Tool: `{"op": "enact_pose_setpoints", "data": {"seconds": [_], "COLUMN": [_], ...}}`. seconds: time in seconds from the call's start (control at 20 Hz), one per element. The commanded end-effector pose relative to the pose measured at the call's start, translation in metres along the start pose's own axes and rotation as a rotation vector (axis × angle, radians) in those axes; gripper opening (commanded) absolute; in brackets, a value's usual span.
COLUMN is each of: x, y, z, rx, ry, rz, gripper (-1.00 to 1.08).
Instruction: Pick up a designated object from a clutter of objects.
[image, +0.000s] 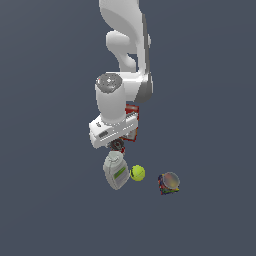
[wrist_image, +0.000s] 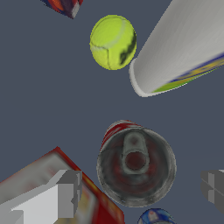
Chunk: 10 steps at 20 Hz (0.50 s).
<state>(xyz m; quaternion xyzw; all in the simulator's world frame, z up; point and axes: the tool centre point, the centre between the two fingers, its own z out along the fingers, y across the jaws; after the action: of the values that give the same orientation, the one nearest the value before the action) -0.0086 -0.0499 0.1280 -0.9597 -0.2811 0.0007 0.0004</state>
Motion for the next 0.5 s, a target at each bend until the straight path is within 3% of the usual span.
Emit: {"op": "enact_pose_setpoints", "data": {"seconds": [0.0, 0.45], "x": [0.0, -0.001], "y": [0.0, -0.001], "z": [0.0, 0.032], "rx": [0.0, -0.001], "ry": [0.0, 0.001], "rz": [0.0, -0.003], "gripper": [1.0, 1.0]}}
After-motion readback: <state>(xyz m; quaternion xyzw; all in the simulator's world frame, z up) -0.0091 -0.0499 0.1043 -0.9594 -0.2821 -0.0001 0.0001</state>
